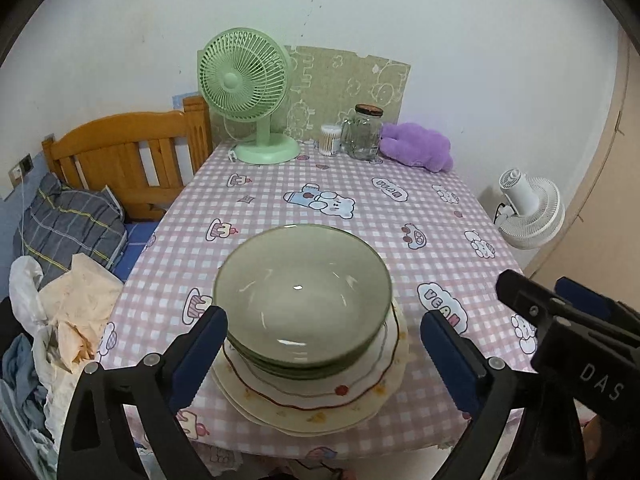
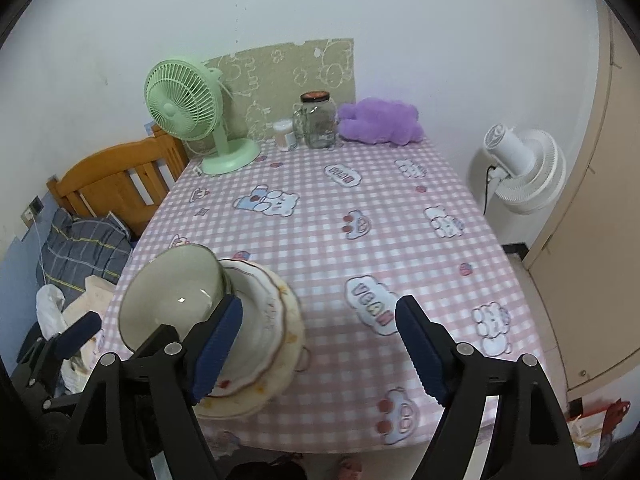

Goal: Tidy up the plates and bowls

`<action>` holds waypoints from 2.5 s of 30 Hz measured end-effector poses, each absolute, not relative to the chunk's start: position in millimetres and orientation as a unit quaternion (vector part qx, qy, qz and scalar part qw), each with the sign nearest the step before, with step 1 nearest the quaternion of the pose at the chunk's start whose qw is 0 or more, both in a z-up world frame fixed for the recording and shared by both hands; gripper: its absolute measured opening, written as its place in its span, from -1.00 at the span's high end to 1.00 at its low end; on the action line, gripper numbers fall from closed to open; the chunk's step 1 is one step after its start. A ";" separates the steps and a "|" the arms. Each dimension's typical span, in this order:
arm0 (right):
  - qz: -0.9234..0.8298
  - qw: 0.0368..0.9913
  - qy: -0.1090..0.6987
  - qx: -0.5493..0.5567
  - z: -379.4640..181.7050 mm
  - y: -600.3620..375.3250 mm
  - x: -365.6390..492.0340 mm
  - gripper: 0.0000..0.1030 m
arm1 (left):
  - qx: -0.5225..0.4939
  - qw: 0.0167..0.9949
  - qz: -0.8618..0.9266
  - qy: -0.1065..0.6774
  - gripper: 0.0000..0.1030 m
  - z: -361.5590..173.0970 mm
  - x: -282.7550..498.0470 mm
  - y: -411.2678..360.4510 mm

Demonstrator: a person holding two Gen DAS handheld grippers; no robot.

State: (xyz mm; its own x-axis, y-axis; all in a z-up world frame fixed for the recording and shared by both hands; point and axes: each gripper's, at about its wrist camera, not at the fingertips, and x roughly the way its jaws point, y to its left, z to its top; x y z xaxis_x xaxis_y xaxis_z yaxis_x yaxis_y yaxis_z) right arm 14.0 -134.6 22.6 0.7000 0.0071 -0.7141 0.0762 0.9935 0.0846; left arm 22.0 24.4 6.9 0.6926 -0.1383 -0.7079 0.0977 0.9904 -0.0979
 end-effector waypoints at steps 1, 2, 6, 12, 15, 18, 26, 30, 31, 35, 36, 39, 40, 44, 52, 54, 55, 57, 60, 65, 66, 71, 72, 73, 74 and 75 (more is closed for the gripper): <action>-0.022 0.922 0.383 0.049 21.1 -139.4 10.5 -0.58 | -0.023 0.921 -0.062 0.384 -0.91 5.2 19.9 21.1; -0.026 0.923 0.382 0.046 19.3 -143.5 8.0 -0.58 | -0.021 0.923 -0.058 0.379 -0.91 3.1 16.8 16.9; -0.034 0.928 0.369 0.048 9.7 -161.4 -1.0 -0.58 | -0.015 0.933 -0.050 0.355 -0.91 -4.9 5.4 5.5; -0.044 0.935 0.350 0.025 -9.2 -181.9 -10.8 -0.58 | -0.023 0.934 -0.051 0.354 -0.91 -23.0 -1.6 -2.7; -0.048 0.935 0.349 0.024 -18.3 -188.8 -15.4 -0.58 | -0.027 0.934 -0.051 0.352 -0.91 -29.7 -6.7 -4.7; -0.042 0.936 0.350 0.020 -27.7 -190.1 -21.9 -0.58 | -0.026 0.934 -0.055 0.351 -0.91 -37.0 -13.6 -8.2; -0.024 0.935 0.354 0.016 -45.9 -187.4 -38.2 -0.58 | -0.021 0.935 -0.060 0.348 -0.91 -46.8 -28.0 -13.8; -0.026 0.935 0.353 0.015 -50.0 -189.0 -45.0 -0.59 | -0.018 0.935 -0.060 0.349 -0.91 -49.9 -34.2 -15.8; -0.026 0.935 0.353 0.014 -50.8 -189.3 -45.9 -0.59 | -0.019 0.935 -0.060 0.350 -0.92 -50.3 -35.0 -15.8; -0.028 0.935 0.352 0.016 -52.3 -189.3 -50.6 -0.59 | -0.019 0.935 -0.059 0.350 -0.95 -51.3 -38.0 -14.2; -0.028 0.936 0.352 0.016 -52.2 -189.2 -51.6 -0.59 | -0.020 0.935 -0.058 0.350 -0.95 -51.2 -38.2 -13.8; -0.029 0.936 0.349 0.016 -51.5 -187.5 -53.5 -0.59 | -0.019 0.935 -0.056 0.349 -0.97 -50.6 -39.7 -11.8; -0.028 0.937 0.348 0.016 -51.3 -187.3 -53.6 -0.59 | -0.020 0.936 -0.054 0.348 -0.97 -50.1 -40.7 -10.8; -0.026 0.939 0.344 0.016 -50.1 -185.3 -55.7 -0.59 | -0.021 0.937 -0.050 0.344 -0.98 -48.7 -41.9 -8.0; -0.019 0.944 0.329 0.012 -42.4 -184.3 -55.7 -0.59 | -0.029 0.942 -0.044 0.332 -0.98 -42.7 -38.9 -6.8; -0.018 0.944 0.328 0.011 -42.6 -184.2 -54.4 -0.59 | -0.030 0.942 -0.043 0.332 -0.98 -43.1 -38.2 -6.9; -0.018 0.945 0.328 0.011 -42.6 -184.4 -54.0 -0.59 | -0.030 0.942 -0.043 0.332 -0.98 -42.7 -38.5 -6.9; -0.017 0.945 0.327 0.011 -42.6 -184.5 -54.0 -0.59 | -0.029 0.943 -0.042 0.330 -0.98 -42.2 -38.5 -6.7; -0.015 0.945 0.326 0.010 -42.8 -184.4 -53.0 -0.59 | -0.031 0.943 -0.039 0.328 -0.99 -41.7 -37.9 -6.8; -0.013 0.946 0.325 0.010 -42.2 -184.4 -52.9 -0.59 | -0.031 0.944 -0.036 0.328 -0.99 -42.5 -38.1 -6.8; -0.014 0.946 0.325 0.010 -42.2 -184.3 -52.9 -0.59 | -0.029 0.943 -0.033 0.329 -0.99 -42.4 -38.2 -6.8; -0.014 0.945 0.325 0.011 -42.2 -184.4 -52.8 -0.59 | -0.027 0.943 -0.030 0.329 -0.99 -42.9 -38.8 -8.3; -0.014 0.945 0.325 0.011 -42.2 -184.5 -52.9 -0.59 | -0.027 0.943 -0.030 0.329 -0.99 -42.9 -39.0 -8.3; -0.014 0.945 0.326 0.011 -42.1 -184.6 -52.8 -0.59 | -0.027 0.943 -0.031 0.329 -0.99 -42.8 -39.1 -8.5; -0.014 0.946 0.325 0.011 -42.1 -184.8 -53.0 -0.59 | -0.027 0.944 -0.031 0.329 -0.99 -43.1 -39.2 -8.8; -0.014 0.946 0.324 0.011 -42.1 -185.0 -53.0 -0.59 | -0.026 0.944 -0.032 0.328 -0.99 -43.2 -39.4 -9.3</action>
State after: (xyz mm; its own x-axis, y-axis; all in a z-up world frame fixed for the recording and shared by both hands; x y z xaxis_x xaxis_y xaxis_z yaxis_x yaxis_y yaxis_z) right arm -53.0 -185.0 -42.1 0.7890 -0.0193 -0.6141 0.0341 0.9993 0.0123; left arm -39.4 -9.3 -43.2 0.7822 -0.0772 -0.6182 0.0426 0.9966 -0.0705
